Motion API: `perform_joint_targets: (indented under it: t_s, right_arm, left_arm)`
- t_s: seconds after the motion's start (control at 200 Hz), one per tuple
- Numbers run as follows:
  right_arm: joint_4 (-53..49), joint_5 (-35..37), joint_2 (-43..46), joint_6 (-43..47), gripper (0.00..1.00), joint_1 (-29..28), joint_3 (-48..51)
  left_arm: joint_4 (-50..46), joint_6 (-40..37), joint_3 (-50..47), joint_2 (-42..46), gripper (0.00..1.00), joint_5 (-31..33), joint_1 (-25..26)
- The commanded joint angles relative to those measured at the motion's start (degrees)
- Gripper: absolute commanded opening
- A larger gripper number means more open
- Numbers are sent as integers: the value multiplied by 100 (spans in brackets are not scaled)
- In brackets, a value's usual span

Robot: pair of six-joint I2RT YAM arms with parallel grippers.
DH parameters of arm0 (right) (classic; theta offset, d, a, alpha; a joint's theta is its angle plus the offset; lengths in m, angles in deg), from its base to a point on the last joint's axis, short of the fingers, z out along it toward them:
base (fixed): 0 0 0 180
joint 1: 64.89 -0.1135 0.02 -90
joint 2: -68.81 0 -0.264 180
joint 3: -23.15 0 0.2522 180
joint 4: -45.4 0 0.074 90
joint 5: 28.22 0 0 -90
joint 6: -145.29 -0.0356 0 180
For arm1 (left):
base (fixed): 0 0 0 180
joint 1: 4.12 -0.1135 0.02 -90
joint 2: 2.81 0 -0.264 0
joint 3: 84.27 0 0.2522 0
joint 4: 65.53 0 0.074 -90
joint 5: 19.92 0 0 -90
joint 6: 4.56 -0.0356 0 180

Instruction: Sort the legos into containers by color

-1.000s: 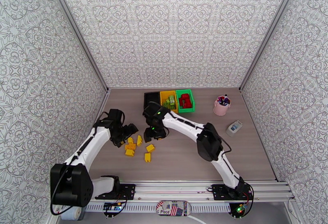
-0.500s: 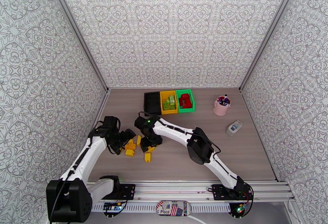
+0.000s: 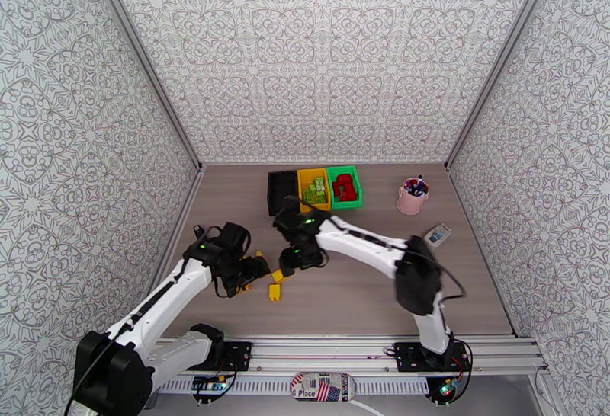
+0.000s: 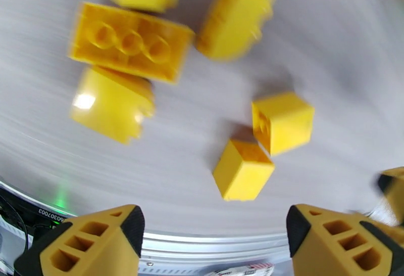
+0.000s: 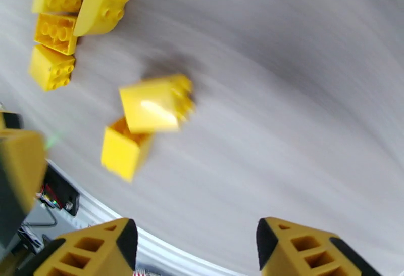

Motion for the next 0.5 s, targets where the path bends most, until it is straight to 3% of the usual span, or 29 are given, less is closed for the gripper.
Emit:
perform_joint_targets:
  t_s: [0.0,0.255,0.495]
  right_arm:
    - [321,24,429,-242,67,230,668]
    - [740,-260,767,-500,66,487,1369]
    - [855,-290,817,-633,65,488,1467]
  left_arm:
    - [223,201,-72,-215,78,270,537]
    - [445,-154,287,-1624,70,372,1186]
    - [568,-393,622,-2335,62,401,1235]
